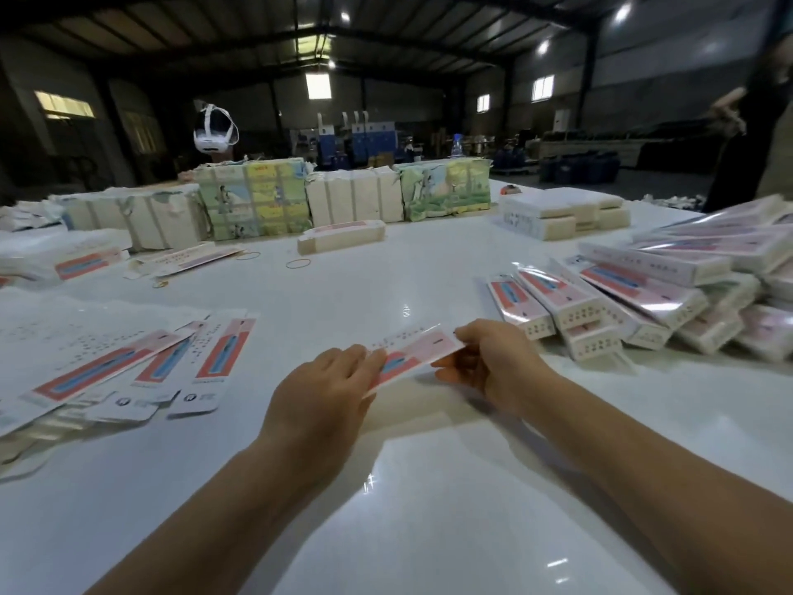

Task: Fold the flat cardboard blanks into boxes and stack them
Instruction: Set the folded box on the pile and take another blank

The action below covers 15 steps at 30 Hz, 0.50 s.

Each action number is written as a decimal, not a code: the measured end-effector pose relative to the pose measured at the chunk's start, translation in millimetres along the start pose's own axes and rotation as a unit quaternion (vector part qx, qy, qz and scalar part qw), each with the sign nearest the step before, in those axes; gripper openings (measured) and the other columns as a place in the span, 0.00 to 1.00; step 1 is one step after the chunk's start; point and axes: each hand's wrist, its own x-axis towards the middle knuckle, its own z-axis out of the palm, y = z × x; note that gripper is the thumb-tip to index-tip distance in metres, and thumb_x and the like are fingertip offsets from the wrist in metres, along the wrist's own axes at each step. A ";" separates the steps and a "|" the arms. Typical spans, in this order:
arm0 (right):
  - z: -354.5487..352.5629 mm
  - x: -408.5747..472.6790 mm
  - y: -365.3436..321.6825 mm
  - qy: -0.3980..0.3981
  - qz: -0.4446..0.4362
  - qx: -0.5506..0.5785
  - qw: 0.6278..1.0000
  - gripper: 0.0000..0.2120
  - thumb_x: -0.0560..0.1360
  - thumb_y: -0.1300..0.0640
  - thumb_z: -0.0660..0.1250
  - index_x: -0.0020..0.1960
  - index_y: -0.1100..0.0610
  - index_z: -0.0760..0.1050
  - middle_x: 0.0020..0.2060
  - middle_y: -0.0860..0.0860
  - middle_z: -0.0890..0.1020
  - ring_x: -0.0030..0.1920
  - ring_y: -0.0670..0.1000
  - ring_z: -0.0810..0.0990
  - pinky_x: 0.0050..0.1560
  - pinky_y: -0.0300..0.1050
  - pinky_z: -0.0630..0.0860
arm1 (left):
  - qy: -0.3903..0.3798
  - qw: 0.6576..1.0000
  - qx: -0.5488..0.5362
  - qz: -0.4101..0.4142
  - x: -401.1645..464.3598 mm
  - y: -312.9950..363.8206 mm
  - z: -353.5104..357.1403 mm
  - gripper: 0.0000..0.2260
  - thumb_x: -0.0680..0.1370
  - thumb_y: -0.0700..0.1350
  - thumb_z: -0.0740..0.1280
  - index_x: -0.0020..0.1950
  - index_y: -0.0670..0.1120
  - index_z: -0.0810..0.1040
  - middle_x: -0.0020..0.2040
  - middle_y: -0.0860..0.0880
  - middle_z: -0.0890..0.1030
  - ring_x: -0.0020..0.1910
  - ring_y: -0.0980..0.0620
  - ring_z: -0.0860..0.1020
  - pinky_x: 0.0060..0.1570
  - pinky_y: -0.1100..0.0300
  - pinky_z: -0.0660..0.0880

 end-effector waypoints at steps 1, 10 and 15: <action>0.1 -0.5 -0.4 -0.005 -0.016 -0.021 1.000 0.09 0.78 0.69 0.57 0.40 0.64 0.71 0.25 0.56 0.81 0.25 0.52 0.81 0.23 0.42 0.77 | 0.001 1.000 -0.010 -0.015 0.1 1.6 -0.5 0.25 0.73 0.54 0.69 0.67 0.44 0.74 0.63 0.44 0.77 0.56 0.43 0.79 0.49 0.47 0.78; 4.4 -17.6 11.8 -0.066 -0.299 -0.289 0.907 0.24 0.81 0.54 0.57 0.66 0.30 0.52 0.51 0.39 0.76 0.42 0.44 0.81 0.38 0.32 0.77 | 0.016 0.977 -0.064 -0.203 6.1 6.0 -7.5 0.42 0.66 0.72 0.56 0.74 0.49 0.61 0.63 0.48 0.73 0.53 0.49 0.74 0.53 0.53 0.74; 4.7 -15.7 23.3 -0.074 -0.292 -0.417 0.858 0.21 0.80 0.47 0.58 0.73 0.44 0.63 0.65 0.40 0.61 0.52 0.41 0.74 0.49 0.30 0.73 | 0.061 0.982 -0.023 -0.177 6.0 9.3 -15.9 0.40 0.67 0.68 0.60 0.70 0.42 0.69 0.57 0.42 0.77 0.48 0.45 0.77 0.45 0.51 0.75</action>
